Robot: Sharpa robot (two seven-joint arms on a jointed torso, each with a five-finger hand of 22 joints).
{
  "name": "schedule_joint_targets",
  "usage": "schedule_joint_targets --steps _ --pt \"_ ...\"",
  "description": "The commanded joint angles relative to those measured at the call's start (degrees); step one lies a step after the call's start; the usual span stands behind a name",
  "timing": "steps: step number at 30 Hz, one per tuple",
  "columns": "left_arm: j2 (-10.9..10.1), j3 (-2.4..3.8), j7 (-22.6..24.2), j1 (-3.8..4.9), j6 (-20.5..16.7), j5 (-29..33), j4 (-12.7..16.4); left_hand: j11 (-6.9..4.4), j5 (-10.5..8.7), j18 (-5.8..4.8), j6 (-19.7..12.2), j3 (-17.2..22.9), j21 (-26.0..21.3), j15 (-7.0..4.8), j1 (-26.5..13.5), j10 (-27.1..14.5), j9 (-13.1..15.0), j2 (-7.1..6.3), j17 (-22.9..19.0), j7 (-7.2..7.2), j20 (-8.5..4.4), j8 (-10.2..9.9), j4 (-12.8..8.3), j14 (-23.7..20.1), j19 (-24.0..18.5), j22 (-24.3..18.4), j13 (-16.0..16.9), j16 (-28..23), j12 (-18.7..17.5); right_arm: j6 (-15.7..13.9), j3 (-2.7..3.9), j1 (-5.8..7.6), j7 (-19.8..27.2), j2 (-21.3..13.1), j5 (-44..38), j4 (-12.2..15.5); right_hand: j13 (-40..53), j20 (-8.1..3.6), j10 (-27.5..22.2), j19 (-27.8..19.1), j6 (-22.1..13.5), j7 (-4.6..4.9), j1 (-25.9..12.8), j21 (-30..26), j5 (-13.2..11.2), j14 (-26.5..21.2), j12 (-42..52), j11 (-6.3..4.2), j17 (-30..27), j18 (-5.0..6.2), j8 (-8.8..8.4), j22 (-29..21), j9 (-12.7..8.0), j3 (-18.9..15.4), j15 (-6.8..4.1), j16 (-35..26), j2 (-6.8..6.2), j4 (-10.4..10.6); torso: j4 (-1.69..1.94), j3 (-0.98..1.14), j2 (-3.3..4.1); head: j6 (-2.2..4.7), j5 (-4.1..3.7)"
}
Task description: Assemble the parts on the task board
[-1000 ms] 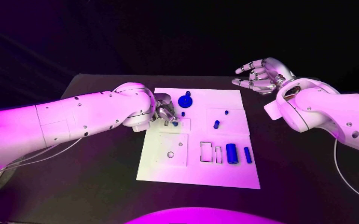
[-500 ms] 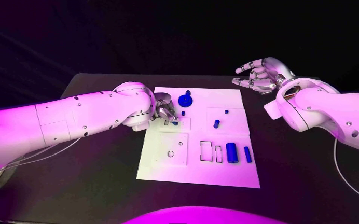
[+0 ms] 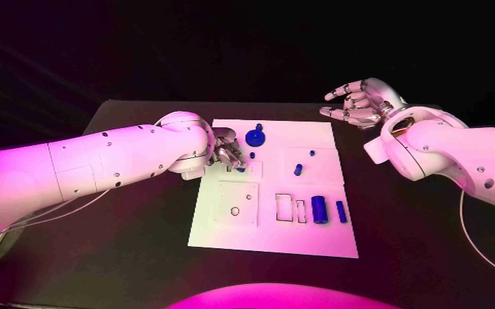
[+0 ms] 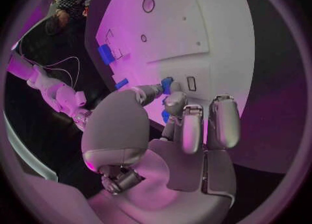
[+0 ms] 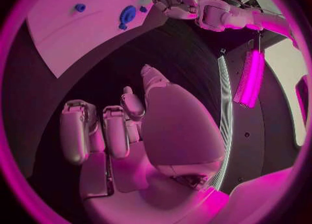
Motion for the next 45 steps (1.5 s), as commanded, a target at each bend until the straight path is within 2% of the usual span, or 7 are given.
schedule_joint_targets --steps 1,14,19,29,40,45 --pt "0.14 -0.02 -0.14 -0.04 1.44 -0.58 0.05 -0.1 0.36 -0.62 0.2 11.48 0.23 -0.37 0.23 0.45 0.11 0.19 13.61 -0.21 0.0 0.2 -11.3 5.48 0.49 0.02 -0.05 0.26 -0.07 0.57 0.02 -0.05 0.36 0.06 -0.4 0.01 0.0 -0.55 0.04 0.67 -0.3 -0.02 -0.53 -0.36 0.37 3.99 -0.07 -0.13 6.92 0.64 0.39 10.85 -0.09 0.24 -0.32 -0.37 0.17 0.04 0.01 0.02 0.03 -0.02 -0.08" --pt "1.18 -0.08 -0.12 -0.05 1.47 0.11 -0.54 -0.2 1.04 -0.68 0.62 11.95 0.36 -0.45 -0.33 1.14 0.19 -0.26 13.62 -0.32 -0.08 0.25 -11.4 5.49 0.68 0.31 0.52 0.27 0.39 0.53 0.02 -0.06 0.34 0.2 -0.4 -0.02 0.0 -0.55 0.04 0.67 -0.3 -0.02 -0.53 -0.36 0.37 3.99 -0.07 -0.13 6.92 0.64 0.39 10.85 -0.09 0.24 -0.32 -0.37 0.17 0.04 0.01 0.05 0.0 -0.11 -0.26" --pt "1.73 -0.16 -0.15 -0.05 1.5 0.47 -1.42 -0.45 4.52 -0.73 1.19 12.52 0.49 -0.67 -1.9 1.83 0.45 -0.72 13.66 -0.59 -0.29 0.35 -11.54 5.51 0.91 0.61 0.83 0.3 0.63 0.53 0.02 -0.06 0.34 0.25 -0.4 -0.03 0.0 -0.55 0.04 0.67 -0.3 -0.02 -0.53 -0.36 0.37 3.99 -0.07 -0.13 6.92 0.64 0.39 10.85 -0.09 0.24 -0.32 -0.37 0.17 0.04 -0.02 0.08 0.03 -0.13 -0.28" --pt "2.54 -0.24 -0.24 -0.07 2.26 0.96 -2.44 -0.53 4.99 -0.8 1.47 12.26 0.61 -0.72 -2.65 2.24 0.57 -0.75 13.9 -0.72 -0.35 0.46 -11.4 5.59 1.08 0.9 1.23 0.47 0.97 0.35 0.02 -0.06 0.39 0.25 -0.4 -0.03 -0.07 -0.58 0.08 0.63 -0.25 -0.06 -0.7 -0.49 0.45 3.99 -0.06 -0.17 6.86 0.66 0.53 10.81 -0.13 0.41 -0.35 -0.41 0.1 0.0 -0.06 0.07 0.09 -0.4 -0.5" --pt "2.68 -0.27 -0.29 -0.12 3.06 1.12 -2.63 -0.95 4.9 -0.89 2.04 9.96 0.76 -1.01 -4.76 3.12 0.77 -1.37 14.27 -1.33 -0.59 0.54 -10.64 5.71 1.38 1.37 2.01 0.72 1.65 0.35 0.02 -0.06 0.49 0.23 -0.37 -0.05 -0.07 -0.58 0.08 0.63 -0.25 -0.06 -0.7 -0.49 0.45 3.99 -0.06 -0.17 6.86 0.66 0.53 10.81 -0.13 0.41 -0.35 -0.41 0.1 0.0 0.04 0.07 -0.05 -0.74 -0.69" --pt "2.46 -0.27 -0.37 -0.13 3.29 0.8 -2.63 -1.18 5.4 -0.9 2.2 10.08 0.77 -1.19 -4.05 3.28 0.8 -0.89 14.38 -1.51 -0.75 0.5 -11.31 5.74 1.43 1.42 2.17 0.8 1.74 0.34 0.02 -0.06 0.5 0.19 -0.36 -0.05 -0.07 -0.58 0.08 0.63 -0.25 -0.06 -0.7 -0.49 0.45 3.99 -0.06 -0.17 6.86 0.66 0.53 10.81 -0.13 0.41 -0.35 -0.41 0.1 0.0 -0.01 0.04 -0.04 -0.72 -0.65"
